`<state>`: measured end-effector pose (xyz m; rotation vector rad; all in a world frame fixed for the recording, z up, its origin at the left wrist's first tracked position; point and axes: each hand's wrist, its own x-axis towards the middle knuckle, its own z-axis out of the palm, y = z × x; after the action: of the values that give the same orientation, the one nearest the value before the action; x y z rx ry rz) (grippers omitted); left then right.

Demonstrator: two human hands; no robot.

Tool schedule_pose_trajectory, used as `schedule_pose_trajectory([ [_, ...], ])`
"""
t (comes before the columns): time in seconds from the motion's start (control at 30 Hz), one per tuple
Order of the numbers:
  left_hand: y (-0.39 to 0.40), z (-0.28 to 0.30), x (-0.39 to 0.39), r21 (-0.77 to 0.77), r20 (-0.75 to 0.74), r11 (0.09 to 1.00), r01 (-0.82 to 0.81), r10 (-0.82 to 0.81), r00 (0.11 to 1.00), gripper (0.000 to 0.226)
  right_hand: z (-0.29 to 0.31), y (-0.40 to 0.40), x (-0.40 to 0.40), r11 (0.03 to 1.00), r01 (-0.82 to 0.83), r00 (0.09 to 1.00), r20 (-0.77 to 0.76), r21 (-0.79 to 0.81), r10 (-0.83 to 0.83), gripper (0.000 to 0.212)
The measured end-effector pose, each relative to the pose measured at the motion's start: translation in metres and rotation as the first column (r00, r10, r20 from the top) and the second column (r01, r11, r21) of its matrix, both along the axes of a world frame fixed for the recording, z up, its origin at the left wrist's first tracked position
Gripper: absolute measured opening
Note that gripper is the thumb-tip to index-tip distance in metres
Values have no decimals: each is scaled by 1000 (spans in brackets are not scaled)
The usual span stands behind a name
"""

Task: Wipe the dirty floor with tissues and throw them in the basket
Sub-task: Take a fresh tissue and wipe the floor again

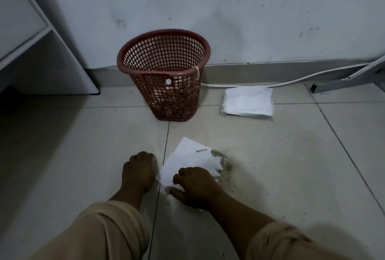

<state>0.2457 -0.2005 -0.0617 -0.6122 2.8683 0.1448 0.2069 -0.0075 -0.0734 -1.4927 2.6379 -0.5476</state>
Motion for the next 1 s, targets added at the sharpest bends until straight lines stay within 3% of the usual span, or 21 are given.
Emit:
schedule_pose_trajectory([
  [0.1, 20, -4, -3, 186, -217, 979, -78, 118, 969, 48, -6, 8, -8, 989, 107, 989, -95, -98, -116, 45],
  [0.17, 46, -11, 0, 311, -315, 944, -112, 214, 925, 49, -11, 19, -16, 948, 297, 950, -65, -116, -306, 41],
  [0.23, 81, -24, 8, 393, -320, 905, -165, 303, 898, 60, -17, 31, -25, 867, 484, 872, -17, -121, -489, 35],
  [0.37, 144, -57, 22, 297, -195, 924, -240, 305, 932, 96, -24, 49, -40, 726, 672, 734, 1, -145, -680, 32],
  [0.5, 153, -71, 5, 186, -162, 935, -304, 334, 929, 99, -27, 58, -59, 611, 780, 619, 25, -136, -785, 31],
  [0.6, 150, -69, -11, 191, -184, 933, -305, 339, 923, 104, -31, 68, -69, 573, 809, 584, 73, -132, -808, 32],
  [0.77, 142, -62, -43, 210, -208, 964, -164, 208, 956, 95, -34, 85, -78, 543, 830, 556, 122, -126, -822, 43],
  [0.9, 142, -66, -66, 215, -203, 971, 103, -58, 977, 86, -35, 103, -82, 531, 839, 544, 138, -118, -828, 51],
  [1.0, 147, -70, -74, 251, -203, 915, 316, -270, 941, 80, -34, 118, -84, 521, 845, 534, 138, -123, -834, 58],
])
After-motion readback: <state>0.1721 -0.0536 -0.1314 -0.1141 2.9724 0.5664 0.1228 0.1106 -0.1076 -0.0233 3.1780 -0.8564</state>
